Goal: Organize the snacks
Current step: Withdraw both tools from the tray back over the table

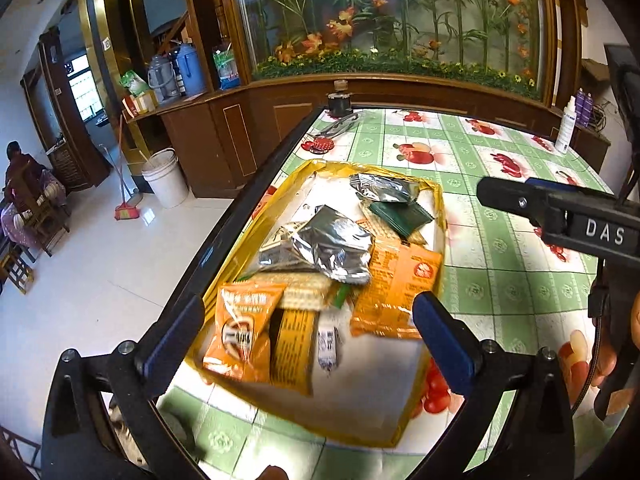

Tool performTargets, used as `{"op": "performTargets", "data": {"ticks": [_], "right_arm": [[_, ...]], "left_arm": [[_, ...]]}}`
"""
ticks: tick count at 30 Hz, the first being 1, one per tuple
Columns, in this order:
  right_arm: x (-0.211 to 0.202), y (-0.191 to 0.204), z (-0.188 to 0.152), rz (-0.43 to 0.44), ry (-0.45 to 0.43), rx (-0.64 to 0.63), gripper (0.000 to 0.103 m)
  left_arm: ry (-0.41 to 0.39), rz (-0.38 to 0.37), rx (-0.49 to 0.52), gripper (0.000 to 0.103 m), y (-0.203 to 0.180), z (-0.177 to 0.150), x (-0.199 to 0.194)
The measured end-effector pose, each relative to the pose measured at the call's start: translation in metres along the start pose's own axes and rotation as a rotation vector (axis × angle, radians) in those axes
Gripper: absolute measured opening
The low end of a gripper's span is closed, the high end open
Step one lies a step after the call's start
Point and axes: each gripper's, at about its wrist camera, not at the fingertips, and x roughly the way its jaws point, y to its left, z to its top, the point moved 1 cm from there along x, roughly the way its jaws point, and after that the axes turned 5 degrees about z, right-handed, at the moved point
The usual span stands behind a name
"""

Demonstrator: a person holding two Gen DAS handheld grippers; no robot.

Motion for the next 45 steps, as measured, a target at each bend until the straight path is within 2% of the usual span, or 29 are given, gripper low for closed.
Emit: {"op": "performTargets", "data": {"ticks": [5, 11, 15, 19, 23, 29, 38, 45], "right_arm": [[-0.021, 0.000, -0.022, -0.014, -0.005, -0.022, 0.084], [-0.043, -0.001, -0.045, -0.010, -0.016, -0.037, 0.084], [-0.054, 0.004, -0.055, -0.009, -0.020, -0.093, 0.084], [-0.062, 0.012, -0.059, -0.002, -0.032, -0.160, 0.084], [-0.071, 0.019, -0.060, 0.012, -0.050, -0.202, 0.084], [-0.082, 0.028, -0.061, 0.016, -0.080, -0.250, 0.084], [-0.091, 0.036, -0.065, 0.013, -0.096, -0.280, 0.085], [-0.092, 0.036, -0.066, 0.012, -0.096, -0.282, 0.085]], "left_arm": [[-0.027, -0.001, 0.000, 0.103, -0.002, -0.012, -0.022], [-0.024, -0.001, -0.009, 0.103, -0.007, -0.029, -0.039], [-0.020, -0.005, -0.021, 0.103, -0.009, -0.040, -0.048], [-0.034, 0.014, -0.005, 0.103, -0.014, -0.049, -0.061], [-0.052, 0.003, -0.023, 0.103, -0.011, -0.051, -0.074], [-0.088, 0.037, -0.047, 0.103, -0.003, -0.050, -0.090], [-0.136, 0.027, -0.069, 0.103, 0.004, -0.052, -0.108], [-0.129, -0.009, -0.087, 0.103, 0.007, -0.053, -0.113]]}}
